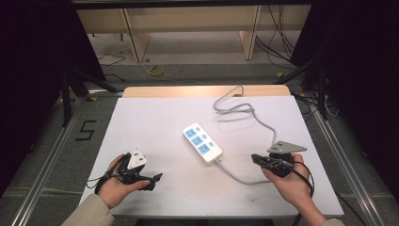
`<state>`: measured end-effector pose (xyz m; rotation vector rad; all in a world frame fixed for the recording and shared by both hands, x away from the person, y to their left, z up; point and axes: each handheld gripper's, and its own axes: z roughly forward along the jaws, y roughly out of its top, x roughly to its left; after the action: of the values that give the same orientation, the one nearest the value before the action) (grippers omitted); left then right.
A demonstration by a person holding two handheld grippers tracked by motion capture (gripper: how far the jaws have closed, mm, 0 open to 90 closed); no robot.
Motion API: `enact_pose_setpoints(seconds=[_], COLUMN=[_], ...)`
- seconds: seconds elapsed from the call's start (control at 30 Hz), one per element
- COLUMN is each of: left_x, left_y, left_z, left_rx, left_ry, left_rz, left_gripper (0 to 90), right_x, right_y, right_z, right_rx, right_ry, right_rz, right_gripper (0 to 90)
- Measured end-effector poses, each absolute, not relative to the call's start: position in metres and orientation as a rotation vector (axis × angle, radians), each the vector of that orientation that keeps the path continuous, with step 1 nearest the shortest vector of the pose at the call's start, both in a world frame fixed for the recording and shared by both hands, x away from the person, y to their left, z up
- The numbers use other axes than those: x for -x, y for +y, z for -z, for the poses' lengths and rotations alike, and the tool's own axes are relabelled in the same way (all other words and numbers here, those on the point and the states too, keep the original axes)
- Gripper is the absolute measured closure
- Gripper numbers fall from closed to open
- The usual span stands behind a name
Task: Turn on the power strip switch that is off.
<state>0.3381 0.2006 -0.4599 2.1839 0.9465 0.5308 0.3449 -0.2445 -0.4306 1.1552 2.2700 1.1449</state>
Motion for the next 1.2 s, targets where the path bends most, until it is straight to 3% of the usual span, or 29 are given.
enact_pose_setpoints(seconds=[1.2], left_x=[-0.338], left_y=[0.199], left_z=[0.460], left_rx=[-2.182], left_ry=[0.951], left_rz=[-0.528], left_gripper=[11.2], right_x=[-0.365], right_y=[-0.220], right_z=[0.425], right_rx=[-1.108], right_ry=[2.291], right_rz=[-1.147], right_gripper=[90.0])
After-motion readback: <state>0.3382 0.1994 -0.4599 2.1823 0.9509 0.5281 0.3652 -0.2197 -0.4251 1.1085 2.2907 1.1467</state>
